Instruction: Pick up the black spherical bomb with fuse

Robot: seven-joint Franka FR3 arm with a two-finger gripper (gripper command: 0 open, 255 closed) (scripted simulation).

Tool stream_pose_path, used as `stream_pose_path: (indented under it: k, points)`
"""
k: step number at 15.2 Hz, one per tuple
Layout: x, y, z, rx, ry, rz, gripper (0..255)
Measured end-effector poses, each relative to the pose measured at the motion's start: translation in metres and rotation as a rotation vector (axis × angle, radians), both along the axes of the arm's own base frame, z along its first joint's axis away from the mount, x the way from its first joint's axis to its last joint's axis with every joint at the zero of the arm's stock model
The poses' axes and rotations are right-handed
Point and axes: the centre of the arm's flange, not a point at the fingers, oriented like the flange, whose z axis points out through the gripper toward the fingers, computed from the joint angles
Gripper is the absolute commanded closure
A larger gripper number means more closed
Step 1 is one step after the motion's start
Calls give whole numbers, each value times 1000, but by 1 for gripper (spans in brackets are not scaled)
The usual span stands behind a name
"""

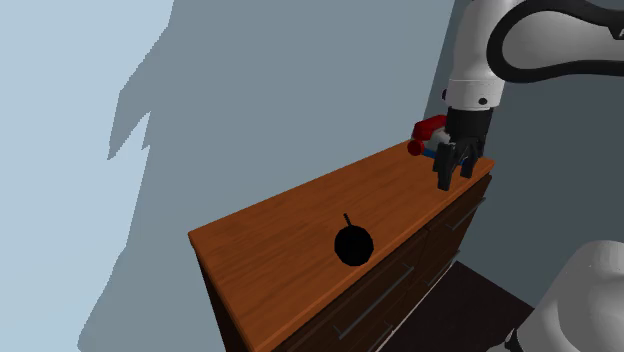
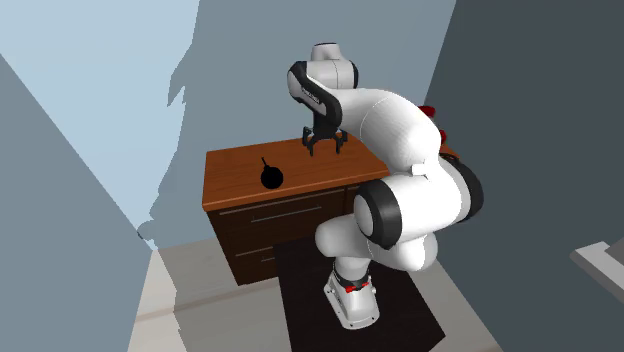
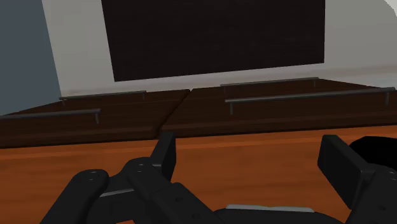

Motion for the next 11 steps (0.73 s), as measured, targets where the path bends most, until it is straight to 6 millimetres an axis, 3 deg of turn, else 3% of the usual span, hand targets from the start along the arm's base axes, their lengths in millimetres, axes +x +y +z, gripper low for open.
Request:
stream_pose_path:
  k: [3,11]
  points:
    - [7,16,-2,-13,-4,-5,0]
    - [43,117,-24,-95,-35,-42,0]
